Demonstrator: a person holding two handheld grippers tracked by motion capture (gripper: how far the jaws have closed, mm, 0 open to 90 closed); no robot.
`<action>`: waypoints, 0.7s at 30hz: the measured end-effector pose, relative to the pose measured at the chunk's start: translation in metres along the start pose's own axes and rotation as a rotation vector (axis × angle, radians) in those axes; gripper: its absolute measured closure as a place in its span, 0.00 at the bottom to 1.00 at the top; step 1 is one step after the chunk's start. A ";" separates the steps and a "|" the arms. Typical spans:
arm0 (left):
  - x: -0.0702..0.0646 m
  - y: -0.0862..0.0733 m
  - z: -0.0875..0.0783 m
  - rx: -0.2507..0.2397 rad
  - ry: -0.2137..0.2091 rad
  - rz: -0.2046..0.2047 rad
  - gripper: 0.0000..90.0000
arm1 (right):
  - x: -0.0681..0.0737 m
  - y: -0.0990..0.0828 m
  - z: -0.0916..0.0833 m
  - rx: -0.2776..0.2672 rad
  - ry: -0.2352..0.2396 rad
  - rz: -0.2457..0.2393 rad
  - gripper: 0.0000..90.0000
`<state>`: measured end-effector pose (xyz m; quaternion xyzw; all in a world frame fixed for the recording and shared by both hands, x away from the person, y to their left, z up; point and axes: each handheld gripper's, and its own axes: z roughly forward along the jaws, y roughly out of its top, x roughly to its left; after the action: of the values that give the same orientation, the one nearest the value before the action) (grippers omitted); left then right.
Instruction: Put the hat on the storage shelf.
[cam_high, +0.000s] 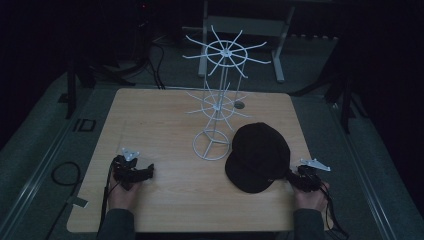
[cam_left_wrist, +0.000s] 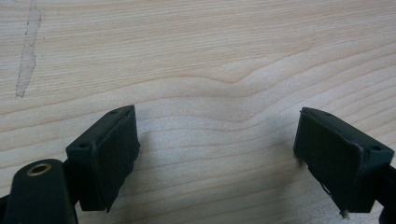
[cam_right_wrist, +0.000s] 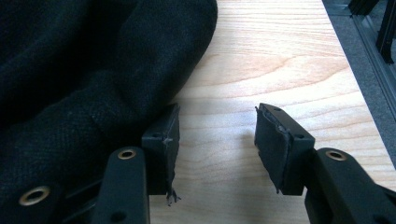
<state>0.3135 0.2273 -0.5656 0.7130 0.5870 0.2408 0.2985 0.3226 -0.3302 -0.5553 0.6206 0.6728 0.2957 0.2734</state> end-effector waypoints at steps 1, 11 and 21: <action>0.000 0.000 0.000 0.000 0.000 0.000 0.16 | 0.000 0.000 0.000 0.005 0.001 -0.001 0.56; 0.000 0.000 0.000 0.001 -0.001 0.002 0.16 | 0.004 0.006 -0.006 0.086 -0.006 0.005 0.59; 0.000 0.000 0.000 0.000 -0.002 0.002 0.16 | 0.003 0.011 -0.030 0.085 0.006 0.032 0.60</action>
<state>0.3135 0.2273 -0.5655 0.7137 0.5862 0.2403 0.2987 0.3078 -0.3279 -0.5273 0.6417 0.6754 0.2729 0.2400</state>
